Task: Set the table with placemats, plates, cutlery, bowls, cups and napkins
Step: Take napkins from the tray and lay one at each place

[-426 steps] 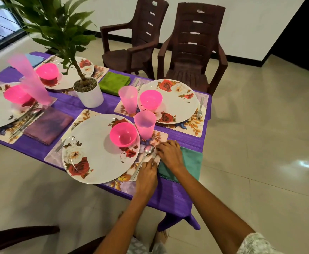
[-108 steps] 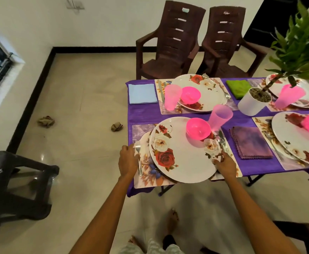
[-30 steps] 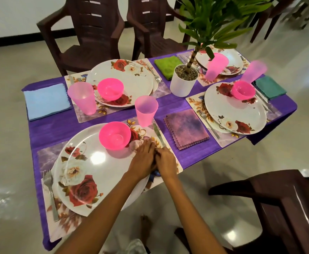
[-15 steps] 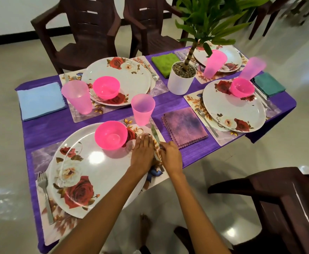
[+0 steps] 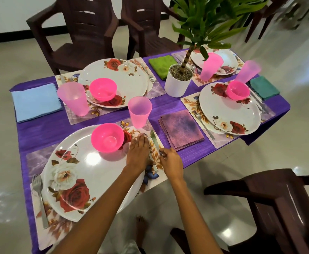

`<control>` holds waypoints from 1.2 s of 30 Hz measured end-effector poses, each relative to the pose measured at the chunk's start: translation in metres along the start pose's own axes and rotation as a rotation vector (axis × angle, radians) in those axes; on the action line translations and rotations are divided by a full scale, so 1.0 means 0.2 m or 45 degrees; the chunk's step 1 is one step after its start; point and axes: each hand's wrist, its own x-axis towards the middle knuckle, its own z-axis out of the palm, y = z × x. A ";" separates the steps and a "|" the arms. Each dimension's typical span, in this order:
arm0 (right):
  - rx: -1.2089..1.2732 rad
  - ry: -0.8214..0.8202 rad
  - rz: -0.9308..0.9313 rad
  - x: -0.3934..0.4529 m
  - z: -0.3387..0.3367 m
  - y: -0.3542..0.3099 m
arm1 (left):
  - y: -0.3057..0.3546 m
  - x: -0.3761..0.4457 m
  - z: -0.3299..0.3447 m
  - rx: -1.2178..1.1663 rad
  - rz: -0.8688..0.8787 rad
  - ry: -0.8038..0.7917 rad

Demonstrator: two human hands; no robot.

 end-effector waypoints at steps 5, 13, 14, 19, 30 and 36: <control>0.068 0.064 -0.092 0.05 -0.05 -0.04 | 0.00 -0.01 0.00 -0.101 -0.005 0.029; 0.986 -0.262 -0.242 0.51 -0.08 -0.35 | 0.10 -0.14 -0.04 -1.047 -0.145 0.377; 1.007 -0.302 -0.238 0.54 -0.05 -0.37 | 0.10 -0.15 -0.03 -1.044 -0.168 0.388; 1.001 -0.254 -0.243 0.59 0.07 -0.37 | 0.04 -0.13 0.02 -0.964 -0.215 0.346; 1.057 -0.349 -0.224 0.47 0.00 -0.32 | 0.07 -0.10 0.05 -0.953 -0.139 0.421; 0.620 0.435 0.218 0.20 -0.17 0.04 | 0.24 0.03 0.03 -0.747 0.218 0.587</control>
